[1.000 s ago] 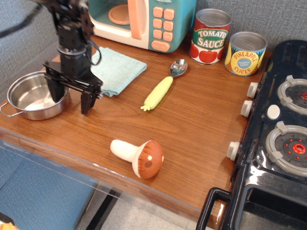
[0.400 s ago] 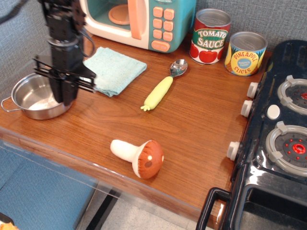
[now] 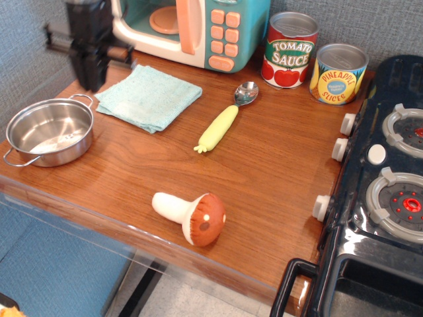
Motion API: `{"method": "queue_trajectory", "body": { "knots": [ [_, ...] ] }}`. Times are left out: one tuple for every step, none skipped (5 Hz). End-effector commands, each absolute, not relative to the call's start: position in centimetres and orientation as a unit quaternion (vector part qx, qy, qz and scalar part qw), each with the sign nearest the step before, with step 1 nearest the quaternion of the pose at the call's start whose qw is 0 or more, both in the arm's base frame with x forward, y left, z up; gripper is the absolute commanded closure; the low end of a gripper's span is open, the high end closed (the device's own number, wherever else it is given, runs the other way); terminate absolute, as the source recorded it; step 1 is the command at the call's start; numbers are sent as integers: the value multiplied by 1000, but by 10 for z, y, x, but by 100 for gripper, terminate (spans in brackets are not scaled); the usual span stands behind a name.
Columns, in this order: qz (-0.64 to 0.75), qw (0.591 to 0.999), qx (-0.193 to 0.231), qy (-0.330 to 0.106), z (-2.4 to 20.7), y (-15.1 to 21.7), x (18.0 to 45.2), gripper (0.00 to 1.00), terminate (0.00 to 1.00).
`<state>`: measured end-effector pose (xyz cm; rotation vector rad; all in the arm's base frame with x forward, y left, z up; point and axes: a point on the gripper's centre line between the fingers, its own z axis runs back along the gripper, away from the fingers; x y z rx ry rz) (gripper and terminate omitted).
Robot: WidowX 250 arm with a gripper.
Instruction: Move pot onto the towel.
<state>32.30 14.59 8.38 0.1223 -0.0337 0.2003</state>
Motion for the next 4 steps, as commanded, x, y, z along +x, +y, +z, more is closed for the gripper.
{"method": "queue_trajectory", "body": {
  "knots": [
    [95,993,74,-16,97,135,321,0,0],
    [102,992,76,5,83,139,298,0,0],
    [120,989,78,29,64,145,288,0,0],
    [122,988,83,47,51,145,292,0,0]
  ]
}}
